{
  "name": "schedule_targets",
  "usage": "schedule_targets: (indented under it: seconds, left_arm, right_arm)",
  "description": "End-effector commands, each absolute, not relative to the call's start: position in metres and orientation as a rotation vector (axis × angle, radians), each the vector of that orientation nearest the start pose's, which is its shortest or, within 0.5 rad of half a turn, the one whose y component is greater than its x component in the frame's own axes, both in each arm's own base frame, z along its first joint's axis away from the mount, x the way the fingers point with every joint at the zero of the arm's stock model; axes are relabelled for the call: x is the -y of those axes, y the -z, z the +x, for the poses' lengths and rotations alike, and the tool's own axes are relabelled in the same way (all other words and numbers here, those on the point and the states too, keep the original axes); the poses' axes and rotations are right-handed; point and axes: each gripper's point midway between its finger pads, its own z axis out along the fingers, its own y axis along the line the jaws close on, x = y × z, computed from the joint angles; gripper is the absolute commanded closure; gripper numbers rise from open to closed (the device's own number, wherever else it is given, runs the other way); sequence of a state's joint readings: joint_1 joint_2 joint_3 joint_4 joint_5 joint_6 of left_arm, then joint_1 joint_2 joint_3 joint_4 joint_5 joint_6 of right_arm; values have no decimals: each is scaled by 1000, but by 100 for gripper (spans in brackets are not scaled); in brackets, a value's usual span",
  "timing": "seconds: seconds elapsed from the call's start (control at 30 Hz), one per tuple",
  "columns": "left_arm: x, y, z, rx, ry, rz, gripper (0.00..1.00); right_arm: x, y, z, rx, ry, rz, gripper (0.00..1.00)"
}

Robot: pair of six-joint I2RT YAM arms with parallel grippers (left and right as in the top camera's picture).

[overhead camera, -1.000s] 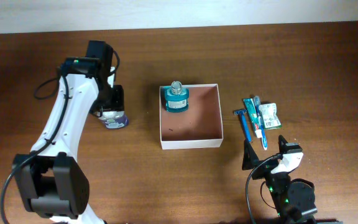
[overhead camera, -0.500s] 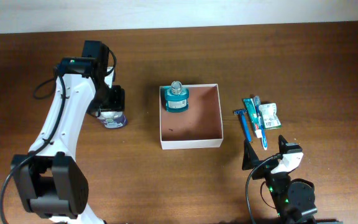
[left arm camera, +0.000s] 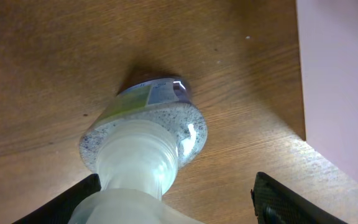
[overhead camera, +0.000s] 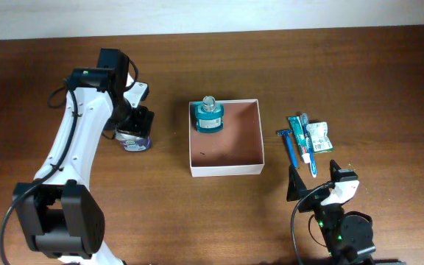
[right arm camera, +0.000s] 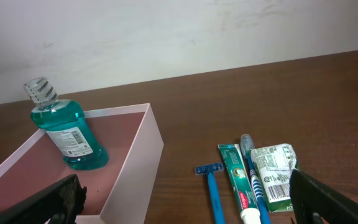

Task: Pack container
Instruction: 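Lower the left gripper and close on the soap pump neck, then lift the soap bottle and carry it over the pink box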

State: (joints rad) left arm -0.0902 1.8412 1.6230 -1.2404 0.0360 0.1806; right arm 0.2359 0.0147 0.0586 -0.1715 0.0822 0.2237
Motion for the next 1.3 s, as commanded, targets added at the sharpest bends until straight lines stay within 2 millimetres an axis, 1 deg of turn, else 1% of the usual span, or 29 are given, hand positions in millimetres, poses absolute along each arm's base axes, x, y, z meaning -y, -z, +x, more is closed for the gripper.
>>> schedule_targets:
  seconds: [0.0, 0.17, 0.3, 0.4, 0.53, 0.6, 0.67, 0.73, 0.97, 1.13, 1.27]
  left_arm:
    - [40, -137, 367, -2963, 106, 472, 22]
    - [24, -137, 370, -2963, 125, 397, 22]
    - [20, -138, 373, -2951, 170, 362, 20]
    - [20, -138, 373, -2949, 172, 358, 19]
    - [20, -138, 374, -2948, 171, 359, 20]
    - [20, -138, 374, -2945, 171, 359, 23]
    - [20, -138, 374, -2944, 170, 359, 34]
    - [20, -138, 374, -2945, 171, 359, 40]
    - [20, -138, 374, -2945, 172, 358, 51]
    - [25, -139, 374, -2937, 220, 359, 53]
    - [26, -141, 376, -2936, 227, 323, 55]
  right_arm:
    - [-40, -154, 239, -1704, -253, 55, 2]
    - [-40, -154, 239, -1704, -254, 56, 2]
    - [-40, -154, 239, -1704, -253, 55, 2]
    - [-40, -154, 239, -1704, -253, 55, 2]
    - [-40, -154, 239, -1704, -253, 55, 2]
    - [-40, -154, 239, -1704, -253, 55, 2]
    - [-40, -154, 239, -1704, -253, 55, 2]
    - [-40, -154, 239, -1704, -253, 55, 2]
    - [-40, -154, 239, -1704, -253, 55, 2]
    - [-40, -154, 239, -1704, -253, 55, 2]
    - [-40, -154, 239, -1705, -254, 56, 2]
